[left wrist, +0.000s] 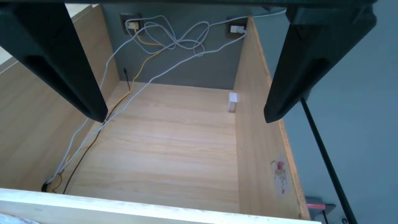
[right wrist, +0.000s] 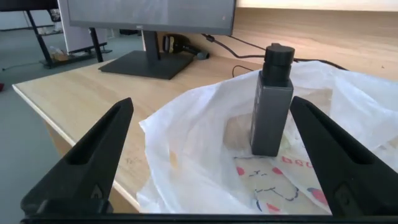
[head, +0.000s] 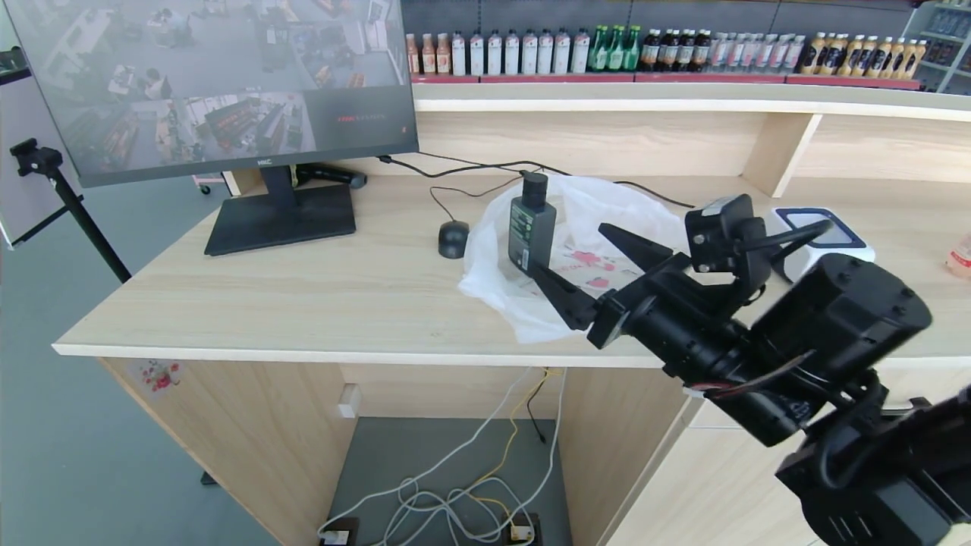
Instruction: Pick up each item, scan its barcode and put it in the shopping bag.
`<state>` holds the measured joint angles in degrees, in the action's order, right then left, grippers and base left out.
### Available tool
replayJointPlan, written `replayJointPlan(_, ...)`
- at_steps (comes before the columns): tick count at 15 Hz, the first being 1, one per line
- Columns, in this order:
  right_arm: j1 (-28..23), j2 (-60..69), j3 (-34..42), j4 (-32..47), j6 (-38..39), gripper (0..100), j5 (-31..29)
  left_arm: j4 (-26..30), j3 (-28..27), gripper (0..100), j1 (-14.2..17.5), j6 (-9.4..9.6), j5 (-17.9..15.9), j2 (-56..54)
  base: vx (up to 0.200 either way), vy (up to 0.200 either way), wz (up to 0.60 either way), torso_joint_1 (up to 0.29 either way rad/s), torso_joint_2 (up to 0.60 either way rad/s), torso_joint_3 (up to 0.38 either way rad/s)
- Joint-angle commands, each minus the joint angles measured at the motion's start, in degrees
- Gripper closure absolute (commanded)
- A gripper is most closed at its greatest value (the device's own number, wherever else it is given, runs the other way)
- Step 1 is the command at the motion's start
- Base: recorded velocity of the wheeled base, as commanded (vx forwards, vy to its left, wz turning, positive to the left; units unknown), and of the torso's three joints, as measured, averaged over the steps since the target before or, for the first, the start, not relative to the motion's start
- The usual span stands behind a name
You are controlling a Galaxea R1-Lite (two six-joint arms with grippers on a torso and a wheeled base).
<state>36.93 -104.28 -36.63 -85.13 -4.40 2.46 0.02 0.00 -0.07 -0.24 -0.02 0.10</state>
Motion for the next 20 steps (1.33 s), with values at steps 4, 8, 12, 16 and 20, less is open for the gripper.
replayJointPlan(4, 1.40, 12.08, 15.01, -3.47, 0.27, 0, 2.64, -0.02, 0.00, 0, -0.01, -0.02, 0.02, -0.01, 0.000, 0.000, 0.00, 0.000, 0.00, 0.000)
replayJointPlan(8, 1.40, 14.98, 21.95, -4.87, 2.12, 0, 2.64, -0.02, 0.00, 0, -0.01, -0.02, 0.02, -0.01, 0.000, 0.000, 0.00, 0.000, 0.00, 0.000)
replayJointPlan(12, 1.31, 14.81, 22.04, -4.87, 2.29, 0, 2.64, -0.02, 0.00, 0, -0.01, -0.02, 0.02, -0.01, 0.000, 0.000, 0.00, 0.000, 0.00, 0.000)
replayJointPlan(16, 1.31, 15.86, 24.15, -4.87, 2.29, 0, 2.55, -0.02, 0.00, 0, -0.01, -0.11, 0.02, -0.01, -0.050, -0.050, 0.00, -0.001, 0.00, 0.001)
replayJointPlan(20, 1.31, 16.21, 24.94, -4.87, 2.29, 0, 2.55, -0.02, 0.00, 0, -0.01, -0.20, 0.02, -0.01, -0.100, -0.200, 0.00, 0.007, 0.00, 0.001)
